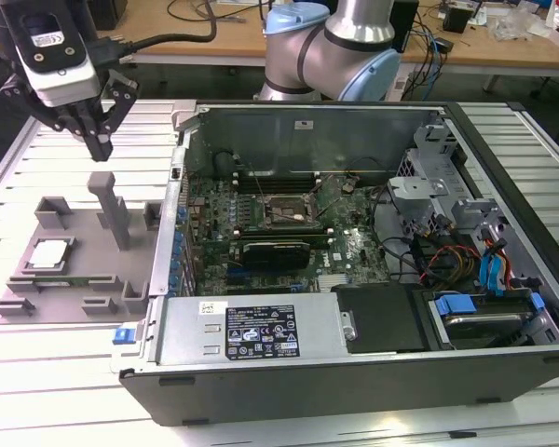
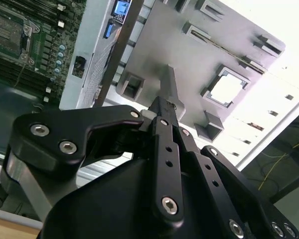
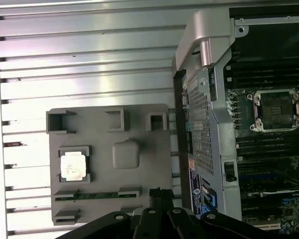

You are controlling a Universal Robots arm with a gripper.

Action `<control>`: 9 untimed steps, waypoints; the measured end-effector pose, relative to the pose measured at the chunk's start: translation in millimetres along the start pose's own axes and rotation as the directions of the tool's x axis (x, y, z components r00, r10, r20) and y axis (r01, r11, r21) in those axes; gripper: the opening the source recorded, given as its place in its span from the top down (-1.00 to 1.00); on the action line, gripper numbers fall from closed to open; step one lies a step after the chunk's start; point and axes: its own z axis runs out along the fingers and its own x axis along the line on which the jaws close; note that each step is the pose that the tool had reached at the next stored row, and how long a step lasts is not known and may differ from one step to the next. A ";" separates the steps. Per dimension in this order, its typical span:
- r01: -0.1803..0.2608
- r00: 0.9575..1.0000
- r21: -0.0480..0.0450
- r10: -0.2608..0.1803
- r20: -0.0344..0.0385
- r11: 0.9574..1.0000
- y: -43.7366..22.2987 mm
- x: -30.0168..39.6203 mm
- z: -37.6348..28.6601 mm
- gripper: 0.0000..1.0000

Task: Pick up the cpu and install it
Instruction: 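Reach for the cpu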

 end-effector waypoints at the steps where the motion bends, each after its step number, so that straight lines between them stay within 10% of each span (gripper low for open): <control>1: 0.000 1.000 0.000 0.000 0.000 1.000 -0.2 2.3 0.8 0.79; 9: 0.000 1.000 0.000 0.000 0.000 1.000 -1.6 24.3 8.2 0.79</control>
